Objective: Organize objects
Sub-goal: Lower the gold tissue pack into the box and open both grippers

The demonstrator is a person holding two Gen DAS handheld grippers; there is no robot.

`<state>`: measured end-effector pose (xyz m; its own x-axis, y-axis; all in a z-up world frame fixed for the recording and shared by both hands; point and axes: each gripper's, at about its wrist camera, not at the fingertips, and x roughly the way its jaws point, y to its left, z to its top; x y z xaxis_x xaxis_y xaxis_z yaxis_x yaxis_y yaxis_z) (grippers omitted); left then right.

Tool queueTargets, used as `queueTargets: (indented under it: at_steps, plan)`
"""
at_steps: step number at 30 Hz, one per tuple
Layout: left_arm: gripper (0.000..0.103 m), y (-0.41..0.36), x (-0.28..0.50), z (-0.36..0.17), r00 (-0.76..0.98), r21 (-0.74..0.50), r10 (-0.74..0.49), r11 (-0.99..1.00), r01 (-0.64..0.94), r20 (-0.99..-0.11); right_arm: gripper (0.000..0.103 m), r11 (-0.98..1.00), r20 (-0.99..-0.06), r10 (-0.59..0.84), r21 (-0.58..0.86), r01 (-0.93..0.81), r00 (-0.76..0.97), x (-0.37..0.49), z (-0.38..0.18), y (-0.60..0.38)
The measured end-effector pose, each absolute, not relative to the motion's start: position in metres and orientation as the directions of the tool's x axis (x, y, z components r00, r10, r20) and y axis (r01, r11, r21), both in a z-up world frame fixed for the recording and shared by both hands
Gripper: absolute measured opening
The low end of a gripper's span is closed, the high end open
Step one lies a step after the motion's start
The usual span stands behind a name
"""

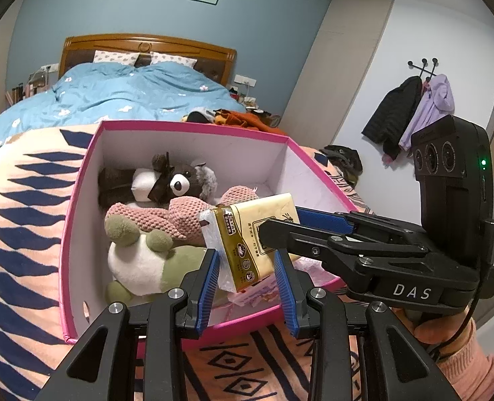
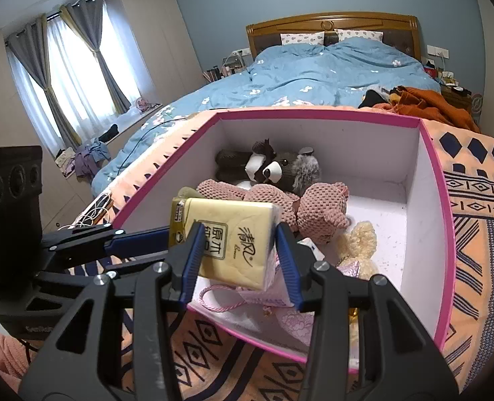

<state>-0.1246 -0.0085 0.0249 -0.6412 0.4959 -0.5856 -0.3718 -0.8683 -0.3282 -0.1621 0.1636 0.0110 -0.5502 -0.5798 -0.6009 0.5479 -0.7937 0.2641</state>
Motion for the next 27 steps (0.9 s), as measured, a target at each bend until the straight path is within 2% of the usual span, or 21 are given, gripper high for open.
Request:
queueTargets:
  at_steps: [23, 27]
  plan:
    - [0.033, -0.006, -0.147, 0.014, -0.651, -0.293, 0.435, -0.9, -0.322, -0.621, 0.047, -0.825, -0.632, -0.539, 0.263, 0.5, -0.557, -0.184, -0.006, 0.16]
    - [0.041, -0.006, -0.144, 0.014, -0.672, -0.266, 0.413, -0.911, -0.316, -0.615, 0.047, -0.832, -0.632, -0.527, 0.249, 0.495, -0.568, -0.184, -0.008, 0.16]
